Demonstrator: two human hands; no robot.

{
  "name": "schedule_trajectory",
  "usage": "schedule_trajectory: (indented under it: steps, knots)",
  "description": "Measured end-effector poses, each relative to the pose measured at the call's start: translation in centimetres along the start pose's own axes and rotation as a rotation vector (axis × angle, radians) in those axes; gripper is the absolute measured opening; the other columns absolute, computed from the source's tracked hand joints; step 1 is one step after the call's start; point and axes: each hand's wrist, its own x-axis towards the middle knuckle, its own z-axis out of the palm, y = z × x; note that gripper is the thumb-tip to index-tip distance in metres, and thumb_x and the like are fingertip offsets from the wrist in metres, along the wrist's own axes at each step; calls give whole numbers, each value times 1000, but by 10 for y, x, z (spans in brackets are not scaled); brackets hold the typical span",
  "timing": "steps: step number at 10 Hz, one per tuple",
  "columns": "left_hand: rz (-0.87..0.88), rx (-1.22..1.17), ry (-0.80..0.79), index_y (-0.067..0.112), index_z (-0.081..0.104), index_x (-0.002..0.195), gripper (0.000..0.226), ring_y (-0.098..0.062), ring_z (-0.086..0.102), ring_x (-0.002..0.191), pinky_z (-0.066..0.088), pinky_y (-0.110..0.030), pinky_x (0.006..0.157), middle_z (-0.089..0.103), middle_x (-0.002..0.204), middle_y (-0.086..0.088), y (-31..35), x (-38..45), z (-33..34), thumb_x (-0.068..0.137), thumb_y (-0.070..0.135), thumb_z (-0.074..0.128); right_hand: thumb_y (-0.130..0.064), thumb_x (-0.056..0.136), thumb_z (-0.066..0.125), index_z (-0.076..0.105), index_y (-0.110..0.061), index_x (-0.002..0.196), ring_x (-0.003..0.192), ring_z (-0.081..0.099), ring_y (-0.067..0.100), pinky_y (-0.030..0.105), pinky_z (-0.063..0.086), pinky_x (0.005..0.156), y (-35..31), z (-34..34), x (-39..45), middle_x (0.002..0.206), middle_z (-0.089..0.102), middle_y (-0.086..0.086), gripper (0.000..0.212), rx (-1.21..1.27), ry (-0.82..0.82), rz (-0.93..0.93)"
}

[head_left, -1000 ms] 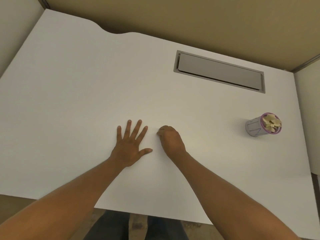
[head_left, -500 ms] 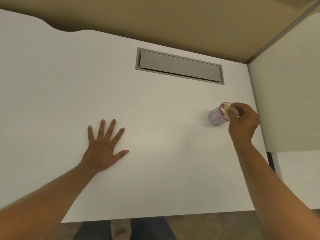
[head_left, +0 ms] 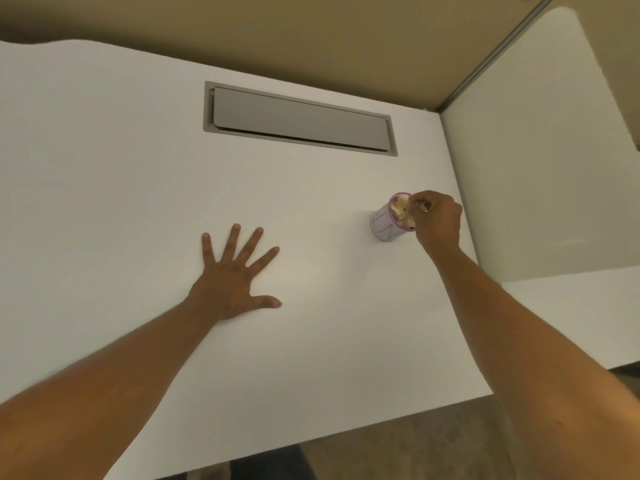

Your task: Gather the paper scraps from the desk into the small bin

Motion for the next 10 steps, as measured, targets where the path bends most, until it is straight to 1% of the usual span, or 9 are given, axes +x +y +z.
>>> schedule_trajectory:
  steps: [1, 2, 3, 4, 5, 6, 7, 9, 10]
  knots:
    - [24, -1, 49, 47, 4, 163, 110, -39, -13, 161, -5, -82, 115, -9, 176, 3, -1, 0, 3, 70, 105, 19, -3, 89, 67, 81, -10, 105, 95, 71, 28, 31, 57, 86, 7, 11, 1, 105, 79, 13, 22, -76, -66, -6]
    - [50, 20, 85, 44, 13, 163, 108, -42, -3, 161, 0, -83, 115, 2, 177, 0, -2, 1, 6, 73, 103, 22, -3, 91, 66, 80, -12, 110, 100, 72, 35, 38, 59, 93, 12, 19, -1, 106, 79, 16, 26, -138, -91, -27]
    - [44, 32, 94, 44, 13, 163, 107, -42, -1, 161, 0, -83, 115, 2, 177, 0, -1, 2, 7, 74, 102, 22, -1, 92, 60, 80, -7, 108, 97, 71, 40, 38, 58, 87, 11, 22, -7, 104, 78, 21, 26, -188, -95, -67]
    - [32, 35, 96, 45, 12, 163, 107, -41, -3, 161, -1, -83, 115, 1, 177, 1, -1, 2, 6, 73, 103, 22, 1, 91, 56, 76, 0, 93, 86, 68, 48, 41, 59, 73, 12, 24, -10, 90, 74, 29, 21, -242, -109, -100]
    - [31, 28, 94, 46, 12, 163, 107, -41, -4, 161, -2, -82, 116, 1, 177, 1, -1, 2, 7, 73, 103, 23, 2, 91, 52, 73, -1, 89, 80, 66, 47, 37, 51, 63, 19, 27, -8, 87, 72, 28, 22, -277, -142, -123]
    - [27, 24, 87, 46, 9, 163, 107, -40, -7, 161, -5, -82, 116, -3, 177, 2, -1, 2, 7, 74, 103, 23, 0, 97, 54, 78, -7, 111, 95, 69, 32, 25, 46, 81, 16, 23, -8, 107, 78, 17, 28, -147, -120, -95]
    - [27, 16, 71, 46, 8, 163, 107, -40, -9, 161, -6, -82, 116, -4, 177, 1, -2, 3, 6, 73, 103, 24, -10, 99, 61, 76, -10, 119, 97, 66, 17, 21, 48, 86, 7, 10, -7, 112, 78, 11, 25, 22, -86, -28]
    - [12, 27, -77, 51, -8, 160, 107, -37, -23, 159, -14, -79, 115, -23, 173, 5, -3, 3, -12, 71, 104, 18, -17, 102, 60, 75, -8, 119, 116, 69, 20, 5, 43, 90, -3, -16, -9, 121, 76, 8, 25, 199, 49, 46]
    - [10, 16, -82, 54, -9, 159, 101, -35, -19, 160, -8, -77, 117, -23, 173, 7, -5, -2, -24, 73, 102, 12, -23, 103, 60, 75, -10, 120, 117, 68, 19, 8, 45, 93, -13, -23, -19, 121, 76, 6, 27, 268, 82, 27]
